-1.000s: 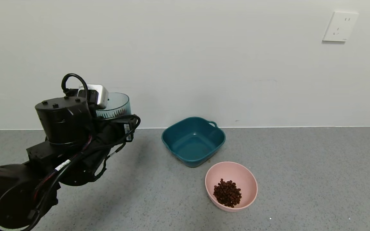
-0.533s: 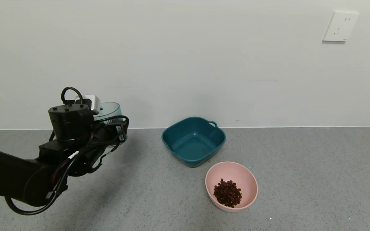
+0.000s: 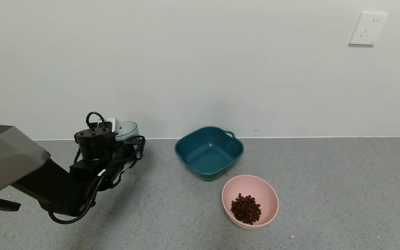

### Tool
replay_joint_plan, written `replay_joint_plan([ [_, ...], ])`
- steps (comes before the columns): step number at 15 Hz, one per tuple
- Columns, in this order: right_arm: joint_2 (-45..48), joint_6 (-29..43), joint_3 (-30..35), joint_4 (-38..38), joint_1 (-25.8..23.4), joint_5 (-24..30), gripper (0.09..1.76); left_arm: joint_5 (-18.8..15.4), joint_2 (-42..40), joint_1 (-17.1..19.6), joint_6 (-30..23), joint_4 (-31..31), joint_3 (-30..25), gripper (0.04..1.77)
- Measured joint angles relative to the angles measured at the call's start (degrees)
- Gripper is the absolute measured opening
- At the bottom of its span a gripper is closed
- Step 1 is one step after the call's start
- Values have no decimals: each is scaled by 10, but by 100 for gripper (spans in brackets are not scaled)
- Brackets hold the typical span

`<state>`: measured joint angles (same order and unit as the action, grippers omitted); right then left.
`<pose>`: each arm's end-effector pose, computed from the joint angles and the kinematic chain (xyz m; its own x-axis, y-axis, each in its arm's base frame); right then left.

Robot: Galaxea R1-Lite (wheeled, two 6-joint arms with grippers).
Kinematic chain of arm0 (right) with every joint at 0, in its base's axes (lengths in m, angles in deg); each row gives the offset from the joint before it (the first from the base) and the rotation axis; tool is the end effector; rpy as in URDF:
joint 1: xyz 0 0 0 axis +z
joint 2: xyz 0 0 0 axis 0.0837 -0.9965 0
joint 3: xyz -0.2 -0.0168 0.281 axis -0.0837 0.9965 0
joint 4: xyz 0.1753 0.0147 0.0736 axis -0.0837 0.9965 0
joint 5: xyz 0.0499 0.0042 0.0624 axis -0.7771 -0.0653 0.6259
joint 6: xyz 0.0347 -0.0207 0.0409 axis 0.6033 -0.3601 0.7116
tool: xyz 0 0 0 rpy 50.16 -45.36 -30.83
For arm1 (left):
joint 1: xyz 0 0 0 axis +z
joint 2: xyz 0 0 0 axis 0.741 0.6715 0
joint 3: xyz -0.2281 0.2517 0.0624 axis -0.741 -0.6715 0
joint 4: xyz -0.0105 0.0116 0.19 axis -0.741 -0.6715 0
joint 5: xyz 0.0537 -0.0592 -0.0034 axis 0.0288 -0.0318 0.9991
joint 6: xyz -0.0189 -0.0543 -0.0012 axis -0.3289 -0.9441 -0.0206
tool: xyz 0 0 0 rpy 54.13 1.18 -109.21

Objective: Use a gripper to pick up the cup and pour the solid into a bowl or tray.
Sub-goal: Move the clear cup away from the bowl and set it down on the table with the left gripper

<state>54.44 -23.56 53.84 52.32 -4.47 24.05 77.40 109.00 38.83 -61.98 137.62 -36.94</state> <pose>-0.0327 -0.0003 0.0744 1.0000 0.0038 -0.0082 -0.0038 1.0000 -0.0074 0.4192 -0.0502 0.1269 0.9757 0.1253 -0.1797 -0.1356 0.9897 -0.0460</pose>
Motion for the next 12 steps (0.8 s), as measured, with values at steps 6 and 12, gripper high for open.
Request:
replay_joint_plan([
  [6, 0, 0, 0, 0, 0, 0, 171, -9, 66, 4, -1, 41, 4, 134],
  [12, 0, 0, 0, 0, 0, 0, 171, -13, 93, 5, -1, 46, 5, 134],
])
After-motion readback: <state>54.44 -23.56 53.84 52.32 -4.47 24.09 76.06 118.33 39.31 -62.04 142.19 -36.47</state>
